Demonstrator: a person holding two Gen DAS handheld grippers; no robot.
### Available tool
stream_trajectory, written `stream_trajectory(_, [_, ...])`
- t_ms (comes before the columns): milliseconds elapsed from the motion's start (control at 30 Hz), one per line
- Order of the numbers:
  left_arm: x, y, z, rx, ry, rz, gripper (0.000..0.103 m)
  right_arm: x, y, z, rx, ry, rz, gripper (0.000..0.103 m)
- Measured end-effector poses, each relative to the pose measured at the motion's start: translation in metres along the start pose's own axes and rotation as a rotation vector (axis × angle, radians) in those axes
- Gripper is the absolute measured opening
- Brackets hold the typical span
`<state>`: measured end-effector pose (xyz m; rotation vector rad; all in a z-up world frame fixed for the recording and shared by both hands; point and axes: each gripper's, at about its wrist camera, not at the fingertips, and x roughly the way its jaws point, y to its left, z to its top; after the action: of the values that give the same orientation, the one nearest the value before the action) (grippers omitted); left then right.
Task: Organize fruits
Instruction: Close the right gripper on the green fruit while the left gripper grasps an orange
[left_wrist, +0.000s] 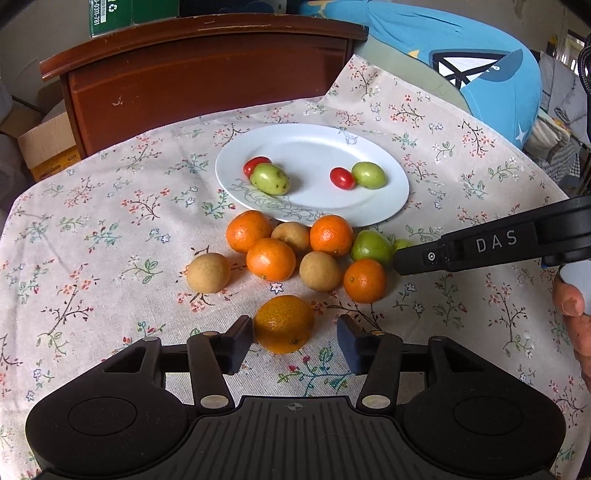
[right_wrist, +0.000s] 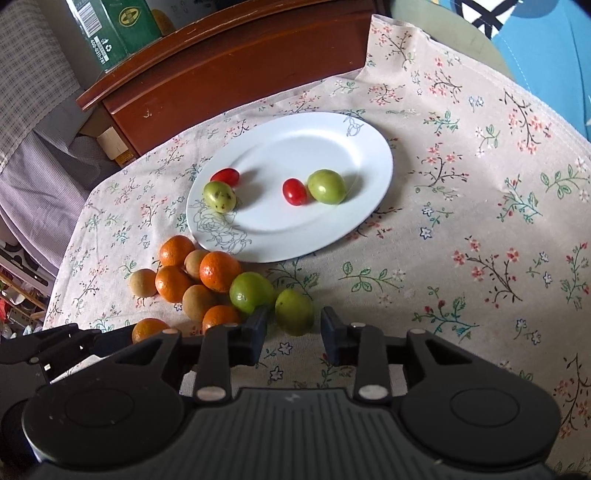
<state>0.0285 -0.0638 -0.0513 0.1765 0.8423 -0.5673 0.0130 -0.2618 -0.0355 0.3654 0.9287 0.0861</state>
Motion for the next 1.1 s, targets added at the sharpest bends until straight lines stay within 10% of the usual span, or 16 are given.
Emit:
stream_trajectory(267, [0.003, -0.005, 0.0, 0.02, -0.017, 0.017, 0.054, 0.003, 0.005, -0.002, -0.047, -0.008, -0.037, 0.033])
stream_trajectory(400, [0.003, -0.003, 0.001, 0.017, -0.021, 0.039, 0.031, 0.003, 0.007, -0.002, -0.067, -0.009, -0.043, 0.023])
stream_trajectory(1100, [-0.046, 0.009, 0.051, 0.034, -0.113, 0.011, 0.031, -0.045, 0.008, 0.035, -0.039, -0.143, 0.022, 0.023])
